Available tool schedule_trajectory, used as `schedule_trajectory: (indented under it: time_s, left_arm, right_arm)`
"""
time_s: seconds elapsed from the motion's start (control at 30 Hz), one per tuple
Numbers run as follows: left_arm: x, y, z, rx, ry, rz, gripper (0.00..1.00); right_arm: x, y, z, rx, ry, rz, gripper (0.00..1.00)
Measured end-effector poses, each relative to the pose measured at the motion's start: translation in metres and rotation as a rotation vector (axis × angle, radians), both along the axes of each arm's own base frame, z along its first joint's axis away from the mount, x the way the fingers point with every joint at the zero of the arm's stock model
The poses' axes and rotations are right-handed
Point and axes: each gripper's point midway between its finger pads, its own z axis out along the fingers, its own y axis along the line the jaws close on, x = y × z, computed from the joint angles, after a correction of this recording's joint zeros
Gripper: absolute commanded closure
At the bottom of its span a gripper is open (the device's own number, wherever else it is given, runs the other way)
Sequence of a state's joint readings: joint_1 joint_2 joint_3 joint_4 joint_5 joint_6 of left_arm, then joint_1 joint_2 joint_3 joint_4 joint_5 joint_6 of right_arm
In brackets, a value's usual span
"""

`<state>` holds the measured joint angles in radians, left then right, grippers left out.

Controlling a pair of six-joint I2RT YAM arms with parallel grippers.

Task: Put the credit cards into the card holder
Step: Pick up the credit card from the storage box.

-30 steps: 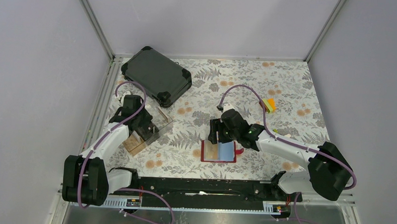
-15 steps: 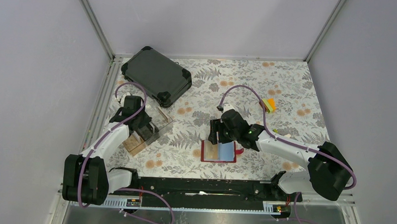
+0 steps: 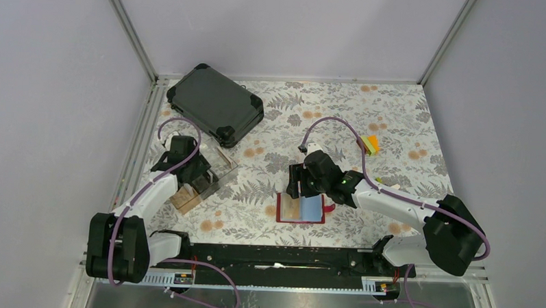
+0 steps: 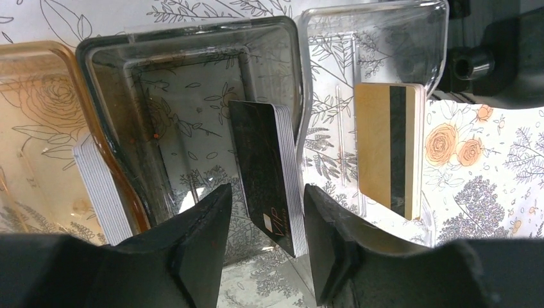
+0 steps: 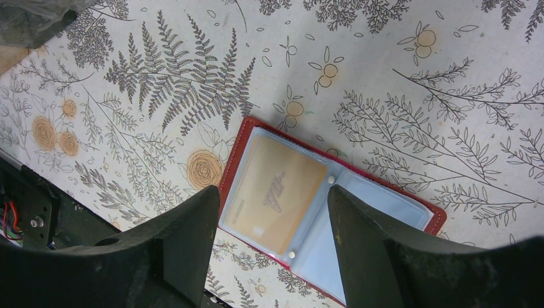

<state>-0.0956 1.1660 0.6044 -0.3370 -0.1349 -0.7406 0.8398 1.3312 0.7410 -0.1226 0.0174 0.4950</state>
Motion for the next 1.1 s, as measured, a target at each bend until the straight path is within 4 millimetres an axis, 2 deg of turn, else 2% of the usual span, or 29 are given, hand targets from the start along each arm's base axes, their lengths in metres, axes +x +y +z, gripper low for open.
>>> schedule_trajectory:
  time_s: [0.13, 0.6, 1.1]
  left_arm:
    - [-0.001, 0.0, -0.004, -0.012, -0.003, 0.0, 0.53]
    - [0.008, -0.005, 0.001, -0.05, -0.044, -0.01, 0.72]
    - [0.009, -0.005, 0.006, -0.058, -0.065, -0.011, 0.74]
  right_arm:
    - [0.0, 0.0, 0.0, 0.0, 0.0, 0.0, 0.31]
    - [-0.001, -0.001, -0.001, -0.002, 0.003, 0.0, 0.31]
    - [-0.001, -0.001, -0.002, -0.002, 0.007, -0.001, 0.31]
